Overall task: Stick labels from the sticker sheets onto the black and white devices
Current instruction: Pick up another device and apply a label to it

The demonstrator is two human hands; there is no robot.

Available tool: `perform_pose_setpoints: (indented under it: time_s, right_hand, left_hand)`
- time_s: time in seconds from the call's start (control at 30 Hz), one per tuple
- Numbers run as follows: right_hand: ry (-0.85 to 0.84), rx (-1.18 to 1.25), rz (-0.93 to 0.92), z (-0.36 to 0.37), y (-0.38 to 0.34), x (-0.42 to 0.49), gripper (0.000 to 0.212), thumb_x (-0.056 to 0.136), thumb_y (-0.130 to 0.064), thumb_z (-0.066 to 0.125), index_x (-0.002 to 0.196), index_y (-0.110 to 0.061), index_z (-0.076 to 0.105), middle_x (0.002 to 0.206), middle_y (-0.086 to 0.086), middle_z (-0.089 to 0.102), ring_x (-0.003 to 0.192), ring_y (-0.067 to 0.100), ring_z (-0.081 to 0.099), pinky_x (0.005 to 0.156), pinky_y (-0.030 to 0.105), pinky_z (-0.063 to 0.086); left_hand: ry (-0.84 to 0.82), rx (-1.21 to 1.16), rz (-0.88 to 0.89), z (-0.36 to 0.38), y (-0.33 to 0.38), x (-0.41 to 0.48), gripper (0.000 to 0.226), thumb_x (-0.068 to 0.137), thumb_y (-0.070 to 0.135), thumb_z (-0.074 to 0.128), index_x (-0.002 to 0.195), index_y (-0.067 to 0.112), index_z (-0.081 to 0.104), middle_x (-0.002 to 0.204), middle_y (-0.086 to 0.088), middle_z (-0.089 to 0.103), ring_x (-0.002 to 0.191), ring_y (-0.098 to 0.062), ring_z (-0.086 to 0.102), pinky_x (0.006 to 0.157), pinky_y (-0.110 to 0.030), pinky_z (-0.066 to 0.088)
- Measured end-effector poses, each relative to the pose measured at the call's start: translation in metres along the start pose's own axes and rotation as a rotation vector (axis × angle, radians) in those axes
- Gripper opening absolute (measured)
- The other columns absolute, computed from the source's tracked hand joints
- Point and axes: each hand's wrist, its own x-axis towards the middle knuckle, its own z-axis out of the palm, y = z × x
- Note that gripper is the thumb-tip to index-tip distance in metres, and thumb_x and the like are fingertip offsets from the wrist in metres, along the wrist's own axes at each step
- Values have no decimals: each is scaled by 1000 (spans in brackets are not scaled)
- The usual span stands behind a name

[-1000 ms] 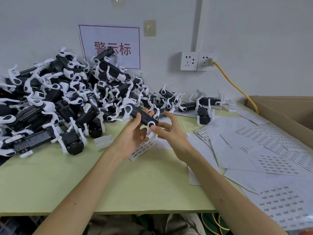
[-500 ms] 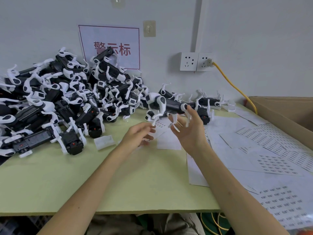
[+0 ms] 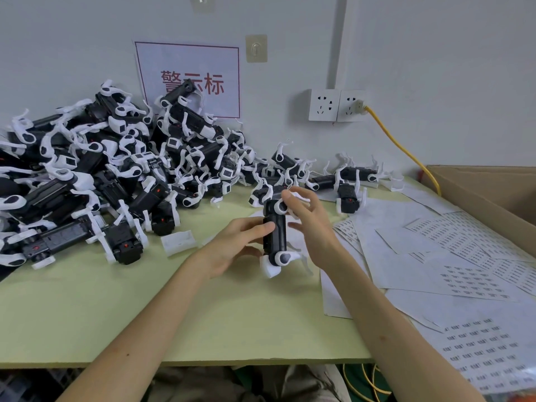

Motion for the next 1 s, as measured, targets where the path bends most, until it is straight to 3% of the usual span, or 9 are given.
perform_pose_setpoints:
  time_s: [0.07,0.17,0.27,0.43,0.67,0.87,1.0]
  right_hand:
    - [115,50,-10,-5,0,5,43,86,-55,69,117,-24,65,98,-12,74,98,7,67,85,31,49]
    - [214,249,54,-23,-5,12,14,98,-31,63,93,-19,70,79,-5,70,79,12,63,76,29,46]
    - [84,192,71,-24,-6,12,15,96,-16,62,83,-16,67,69,-3,66,63,11,61,68,27,44]
    - [-179,6,-5,-7,-4,3,18,95,-13,63,80,-20,70,82,-1,68,76,13,63,67,20,49]
    - [-168,-131,-89,-3,-2,-2,10,100,-11,61,97,-5,68,90,5,67,80,15,63,68,19,51]
    - [-130,-237,-188,2,0,-3,13,103,-13,59,93,-9,64,82,-3,63,68,5,61,64,18,49]
    - [-129,-263,-220,2,2,-2,12,102,-14,58,91,-12,62,80,-9,62,70,8,59,65,21,50]
  left_hand:
    - [76,-1,28,1,-1,2,38,91,38,66,119,12,72,107,-3,76,93,-13,68,71,-23,52]
    - [216,-13,69,0,0,3,25,100,30,64,116,13,73,109,-6,78,96,-16,69,76,-28,52]
    - [330,-8,110,-2,-1,4,22,98,32,65,111,18,75,106,-2,79,98,-14,72,77,-26,55]
    - [405,4,157,-3,-4,5,14,95,34,70,100,24,77,97,6,80,90,-5,73,68,-14,52]
    - [420,47,173,-3,-7,9,10,95,29,72,102,22,74,98,3,79,92,-8,73,72,-20,56]
    - [428,77,153,-3,-9,10,9,95,29,72,101,22,73,100,2,78,90,-8,72,65,-23,58]
    - [426,87,154,-2,-10,11,10,95,27,73,101,19,73,98,1,78,90,-12,72,65,-28,59]
